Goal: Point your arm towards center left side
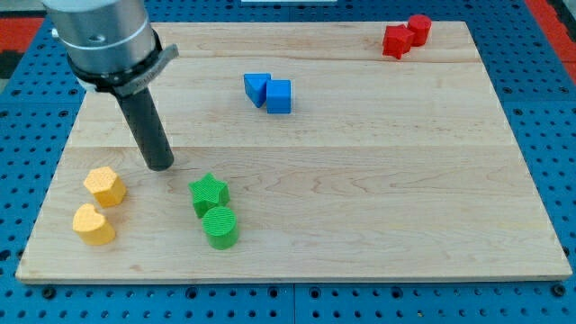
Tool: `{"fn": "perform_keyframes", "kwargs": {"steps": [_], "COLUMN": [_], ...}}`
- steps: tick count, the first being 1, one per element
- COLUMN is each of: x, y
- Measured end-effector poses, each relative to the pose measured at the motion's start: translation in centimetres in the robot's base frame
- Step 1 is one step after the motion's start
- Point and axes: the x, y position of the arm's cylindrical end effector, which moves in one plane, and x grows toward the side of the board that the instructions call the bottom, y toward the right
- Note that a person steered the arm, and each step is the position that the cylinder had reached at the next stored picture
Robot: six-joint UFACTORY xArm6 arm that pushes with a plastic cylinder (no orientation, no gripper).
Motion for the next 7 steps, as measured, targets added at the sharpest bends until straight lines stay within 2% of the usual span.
{"fn": "perform_keyframes", "kwargs": {"steps": [4,7], "x": [-0.9,-2.7], "y": [-6.1,-7.6]}}
